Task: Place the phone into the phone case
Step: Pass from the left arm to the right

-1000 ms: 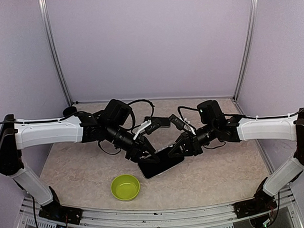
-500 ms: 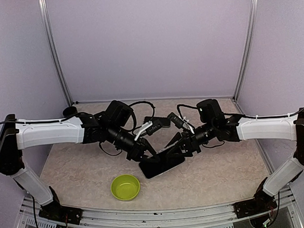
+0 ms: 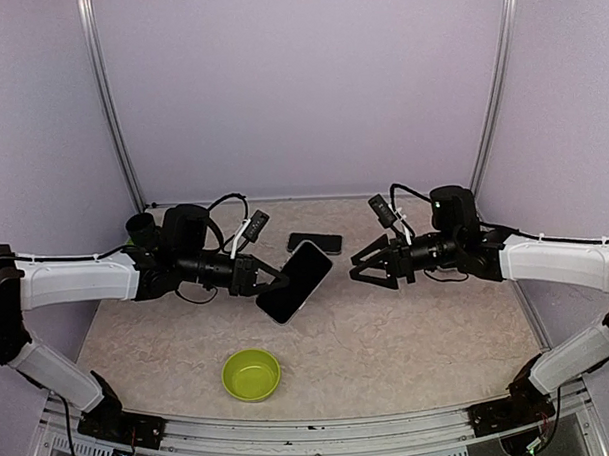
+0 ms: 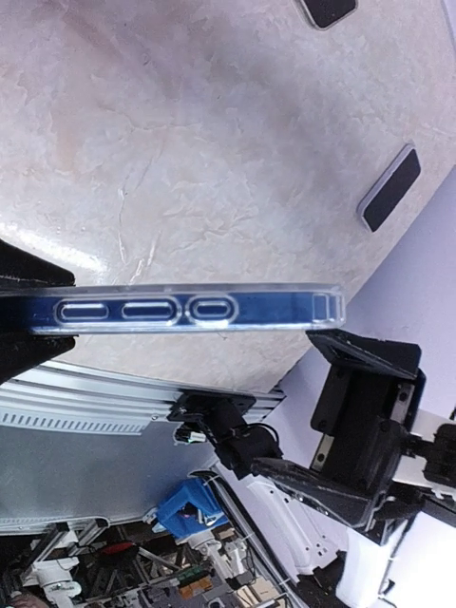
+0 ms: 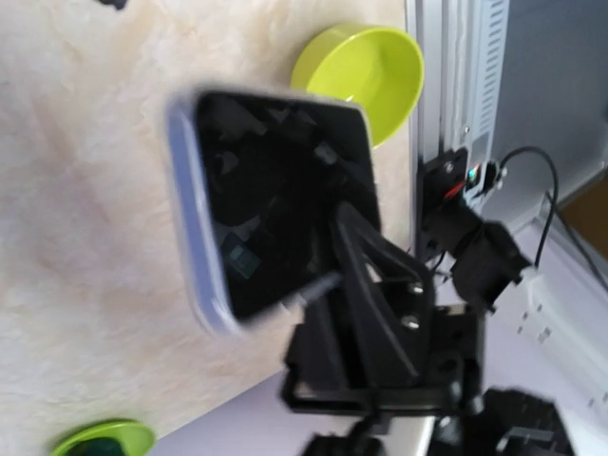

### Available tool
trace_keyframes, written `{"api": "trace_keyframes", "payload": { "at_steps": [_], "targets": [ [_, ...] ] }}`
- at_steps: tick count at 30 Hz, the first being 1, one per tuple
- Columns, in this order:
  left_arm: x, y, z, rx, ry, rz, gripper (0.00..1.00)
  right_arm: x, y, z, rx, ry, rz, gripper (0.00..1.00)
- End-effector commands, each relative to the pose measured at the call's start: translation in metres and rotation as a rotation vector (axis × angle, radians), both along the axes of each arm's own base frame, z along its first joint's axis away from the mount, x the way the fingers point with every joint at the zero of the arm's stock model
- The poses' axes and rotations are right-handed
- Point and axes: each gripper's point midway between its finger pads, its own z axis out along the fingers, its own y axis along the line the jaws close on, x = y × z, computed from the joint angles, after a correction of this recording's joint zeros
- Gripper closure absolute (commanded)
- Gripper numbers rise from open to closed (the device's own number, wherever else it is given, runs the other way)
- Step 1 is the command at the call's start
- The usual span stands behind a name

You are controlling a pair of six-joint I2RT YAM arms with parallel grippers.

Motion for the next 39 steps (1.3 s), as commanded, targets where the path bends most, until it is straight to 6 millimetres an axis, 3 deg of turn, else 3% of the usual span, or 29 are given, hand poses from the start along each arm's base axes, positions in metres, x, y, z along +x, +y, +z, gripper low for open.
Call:
{"api": "trace_keyframes", "payload": {
  "at_steps": [1,24,34,39],
  "targets": [
    [0.005,-0.002,0.054,-0.175,-0.079,0.036,1.00,0.003,-0.003,0.006,0.036,0.005,-0.018,0.22],
    [0.021,0.018,0.047,-0.228,-0.053,0.172,1.00,0.008,0.004,-0.019,0.027,0.102,-0.007,0.21],
    [0.026,0.022,0.046,-0.228,-0.061,0.175,0.96,0.012,0.007,-0.018,0.029,0.103,-0.002,0.21],
    [0.028,0.025,0.043,-0.226,-0.054,0.189,1.00,0.015,0.009,-0.023,0.022,0.114,0.001,0.20]
  ]
}}
